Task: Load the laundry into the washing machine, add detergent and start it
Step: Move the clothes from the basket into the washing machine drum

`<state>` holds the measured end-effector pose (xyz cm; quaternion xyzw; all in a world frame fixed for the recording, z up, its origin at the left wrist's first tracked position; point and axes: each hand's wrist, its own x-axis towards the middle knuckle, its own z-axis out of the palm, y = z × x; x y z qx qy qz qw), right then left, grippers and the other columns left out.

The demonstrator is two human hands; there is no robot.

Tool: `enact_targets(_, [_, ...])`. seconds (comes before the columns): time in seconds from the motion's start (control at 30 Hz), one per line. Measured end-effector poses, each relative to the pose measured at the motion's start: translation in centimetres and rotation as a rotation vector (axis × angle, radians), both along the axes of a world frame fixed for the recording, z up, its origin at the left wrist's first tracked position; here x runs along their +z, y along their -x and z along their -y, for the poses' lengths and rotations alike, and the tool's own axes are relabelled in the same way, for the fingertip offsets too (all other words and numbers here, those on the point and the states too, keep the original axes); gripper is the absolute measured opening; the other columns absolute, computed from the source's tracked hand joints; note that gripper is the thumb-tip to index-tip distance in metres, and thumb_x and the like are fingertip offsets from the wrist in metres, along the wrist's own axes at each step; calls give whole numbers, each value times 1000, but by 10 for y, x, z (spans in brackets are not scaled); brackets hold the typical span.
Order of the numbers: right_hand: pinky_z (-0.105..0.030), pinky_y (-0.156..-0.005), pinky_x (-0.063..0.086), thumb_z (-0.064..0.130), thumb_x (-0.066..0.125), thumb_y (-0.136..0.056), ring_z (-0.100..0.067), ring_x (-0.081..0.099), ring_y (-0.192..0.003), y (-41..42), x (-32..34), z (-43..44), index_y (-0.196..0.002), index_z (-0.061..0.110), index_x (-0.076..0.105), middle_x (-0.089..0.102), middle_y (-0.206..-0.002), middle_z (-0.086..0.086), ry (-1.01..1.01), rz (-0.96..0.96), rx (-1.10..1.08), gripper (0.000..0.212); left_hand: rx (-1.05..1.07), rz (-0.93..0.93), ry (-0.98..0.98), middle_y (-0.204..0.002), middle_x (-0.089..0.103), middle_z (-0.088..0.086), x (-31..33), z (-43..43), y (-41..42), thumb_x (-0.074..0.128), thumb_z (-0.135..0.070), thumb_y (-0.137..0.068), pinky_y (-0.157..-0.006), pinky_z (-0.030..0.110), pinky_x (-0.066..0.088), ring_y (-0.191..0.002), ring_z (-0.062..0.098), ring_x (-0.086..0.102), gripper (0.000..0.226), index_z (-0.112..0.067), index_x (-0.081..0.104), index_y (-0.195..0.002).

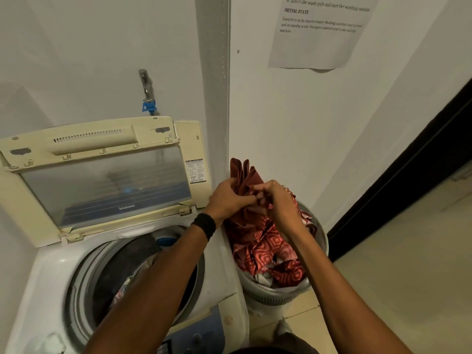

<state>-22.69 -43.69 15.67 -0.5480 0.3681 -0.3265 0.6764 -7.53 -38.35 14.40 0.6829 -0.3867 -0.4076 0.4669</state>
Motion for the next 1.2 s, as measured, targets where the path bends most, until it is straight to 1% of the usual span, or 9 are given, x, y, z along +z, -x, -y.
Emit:
enact_targets(0.17, [-31,-79,56,14,58,-96,-13,64,-97,7,-1,21,-119,24,70,66,-112,3,550,-188,5,28,180,-8,67,-98,76,4,8,7,5,84,-22,-83,-77,29,61,-93,21,74,32,-11,71,-111])
enact_targets(0.33, [-13,-95,50,29,90,-77,7,46,-133,29,-24,56,-161,40,14,35,-157,15,305,-144,336,113,113,-70,65,-96,78,12,52,19,-2,81,-14,-84,-81,35,62,-90,27,75,22,-5,74,-103])
enact_targets(0.43, [-28,-104,52,17,92,-74,-5,61,-125,19,-35,56,-149,21,44,61,-139,5,367,-188,538,89,52,-158,58,-98,78,13,79,32,9,83,-20,-80,-86,39,61,-94,30,74,30,-5,74,-105])
enact_targets(0.53, [-27,-94,57,21,92,-72,0,69,-103,3,-39,44,-122,22,66,72,-114,10,263,-165,419,57,9,-163,67,-107,77,13,102,45,20,85,-33,-72,-98,47,57,-104,33,73,49,-7,74,-112])
enact_targets(0.7, [-16,-85,56,10,85,-80,-11,68,-101,0,-55,36,-111,33,58,70,-110,4,129,-161,451,47,151,-259,193,-100,78,12,142,55,14,85,-22,-74,-99,44,57,-94,28,73,27,-12,78,-98])
enact_targets(0.8, [-32,-82,63,10,81,-84,-39,72,-96,17,-65,42,-114,19,60,72,-107,-21,47,-165,511,38,291,-295,223,-99,78,14,142,53,-4,87,-22,-67,-102,50,55,-90,28,72,29,-11,81,-92])
enact_targets(0.93, [-31,-86,59,22,77,-74,-27,74,-96,37,-60,58,-116,8,68,77,-104,-9,-44,-189,449,45,445,-332,236,-105,78,15,133,50,-22,86,-16,-74,-99,51,57,-97,30,74,31,-7,79,-104])
enact_targets(1.1, [-43,-97,56,27,75,-67,-23,72,-106,61,-40,88,-122,25,68,76,-115,-2,18,-144,377,56,531,-99,178,-96,79,7,121,43,-44,85,-19,-80,-83,36,63,-93,26,76,23,-15,75,-101])
enact_targets(1.2, [-41,-98,56,25,77,-74,-19,69,-116,70,-16,103,-133,27,63,72,-126,1,147,-51,367,61,516,248,9,-97,77,2,92,42,-42,84,-41,-71,-85,42,62,-91,24,74,39,-20,73,-102])
